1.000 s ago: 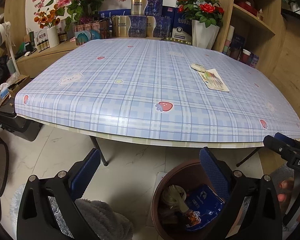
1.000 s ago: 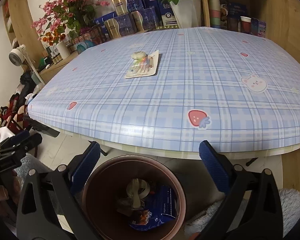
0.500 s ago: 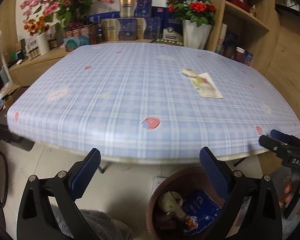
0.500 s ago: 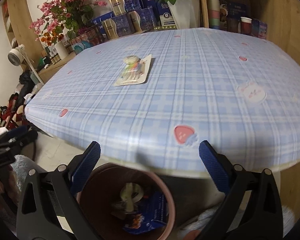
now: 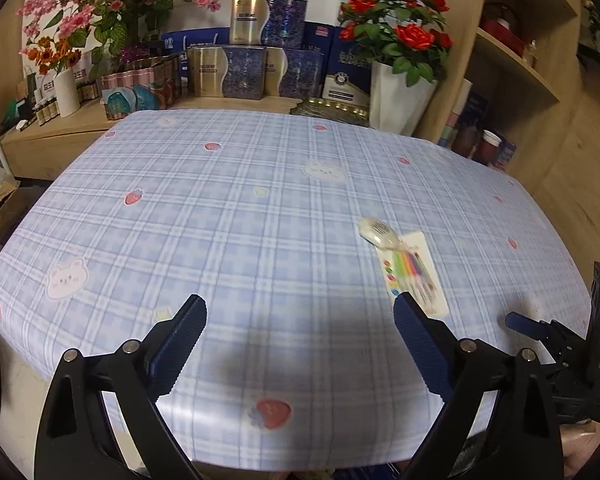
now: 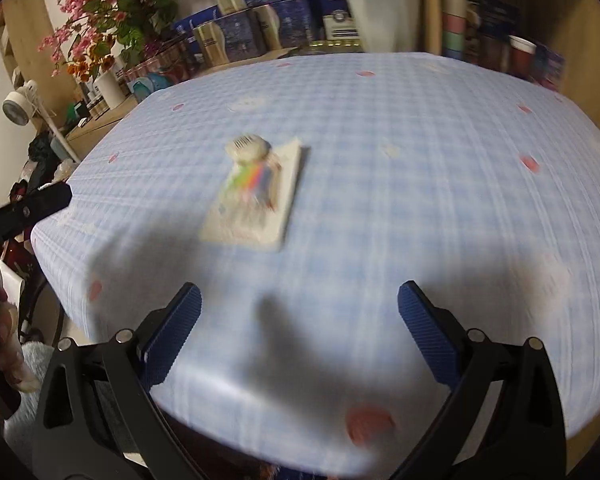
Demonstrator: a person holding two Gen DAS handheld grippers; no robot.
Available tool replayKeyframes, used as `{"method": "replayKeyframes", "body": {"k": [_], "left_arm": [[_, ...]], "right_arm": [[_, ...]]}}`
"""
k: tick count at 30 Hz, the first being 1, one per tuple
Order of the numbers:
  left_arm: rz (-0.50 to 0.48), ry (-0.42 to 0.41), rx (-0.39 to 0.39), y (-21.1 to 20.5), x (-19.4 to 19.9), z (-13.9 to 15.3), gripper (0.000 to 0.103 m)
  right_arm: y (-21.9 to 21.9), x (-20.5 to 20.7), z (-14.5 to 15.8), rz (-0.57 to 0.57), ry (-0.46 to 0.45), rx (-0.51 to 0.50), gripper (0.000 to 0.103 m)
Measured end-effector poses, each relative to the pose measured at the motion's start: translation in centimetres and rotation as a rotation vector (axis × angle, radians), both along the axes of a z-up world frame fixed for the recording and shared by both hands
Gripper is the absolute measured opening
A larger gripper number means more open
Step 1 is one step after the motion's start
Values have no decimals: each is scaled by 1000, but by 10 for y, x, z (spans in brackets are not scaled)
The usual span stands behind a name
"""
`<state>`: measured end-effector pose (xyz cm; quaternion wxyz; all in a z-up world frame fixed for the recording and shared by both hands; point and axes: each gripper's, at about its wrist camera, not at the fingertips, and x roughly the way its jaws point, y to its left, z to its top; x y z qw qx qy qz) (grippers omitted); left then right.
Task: Collect trash
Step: 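Grasp the candle card with the right tool while the left tool grasps the cream pad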
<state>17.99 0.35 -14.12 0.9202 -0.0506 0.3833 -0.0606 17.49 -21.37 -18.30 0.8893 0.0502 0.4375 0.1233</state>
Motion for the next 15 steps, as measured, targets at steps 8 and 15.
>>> {"method": "replayKeyframes", "body": {"k": [8, 15], "left_arm": [[54, 25, -17, 25, 29, -8, 84], [65, 48, -46, 34, 37, -17, 78]], "right_arm": [[41, 69, 1, 36, 46, -11, 84], [60, 88, -12, 18, 77, -104, 68]]}}
